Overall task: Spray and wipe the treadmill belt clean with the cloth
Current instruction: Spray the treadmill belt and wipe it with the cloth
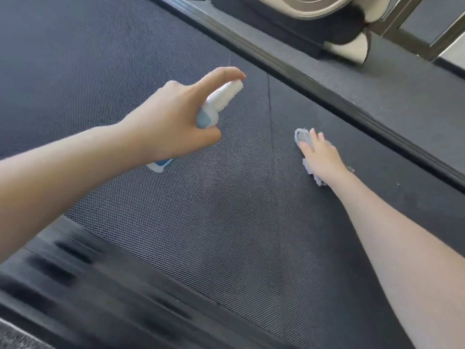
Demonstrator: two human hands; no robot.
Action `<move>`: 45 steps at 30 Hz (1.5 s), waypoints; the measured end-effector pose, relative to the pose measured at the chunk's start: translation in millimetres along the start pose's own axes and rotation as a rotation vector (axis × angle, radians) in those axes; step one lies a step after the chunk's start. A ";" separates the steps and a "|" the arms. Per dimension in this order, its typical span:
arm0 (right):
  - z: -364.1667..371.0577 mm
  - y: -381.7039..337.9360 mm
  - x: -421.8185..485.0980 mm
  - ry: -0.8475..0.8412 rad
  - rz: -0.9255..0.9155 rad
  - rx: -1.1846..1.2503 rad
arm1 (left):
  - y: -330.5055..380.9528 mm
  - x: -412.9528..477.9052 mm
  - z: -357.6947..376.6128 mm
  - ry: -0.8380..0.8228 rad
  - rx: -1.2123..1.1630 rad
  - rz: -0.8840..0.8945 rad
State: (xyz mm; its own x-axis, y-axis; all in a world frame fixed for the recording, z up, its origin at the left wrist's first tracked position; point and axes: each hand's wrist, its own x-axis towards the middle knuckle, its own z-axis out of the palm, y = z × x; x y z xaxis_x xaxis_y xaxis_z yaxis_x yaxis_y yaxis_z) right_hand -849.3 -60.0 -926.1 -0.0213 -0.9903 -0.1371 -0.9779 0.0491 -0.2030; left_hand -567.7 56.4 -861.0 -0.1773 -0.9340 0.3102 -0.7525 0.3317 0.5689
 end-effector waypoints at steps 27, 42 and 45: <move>35.1 -21.8 -233.3 -0.219 -0.852 -0.019 | -1.6 14.6 -13.9 -0.089 -0.163 0.138; 41.5 23.2 -180.4 -0.036 -0.773 -0.141 | 41.8 9.3 39.4 -0.033 -0.080 0.085; 35.1 32.7 -147.5 -0.051 -0.732 -0.133 | 47.2 5.3 46.6 -0.014 -0.042 0.047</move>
State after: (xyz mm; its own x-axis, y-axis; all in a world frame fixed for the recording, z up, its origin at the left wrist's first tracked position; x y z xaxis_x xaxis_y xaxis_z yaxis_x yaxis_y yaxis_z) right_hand -870.8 92.2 -946.6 0.6513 -0.7566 -0.0572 -0.7555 -0.6397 -0.1414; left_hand -633.7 61.0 -868.0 -0.2210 -0.9190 0.3264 -0.7157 0.3802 0.5858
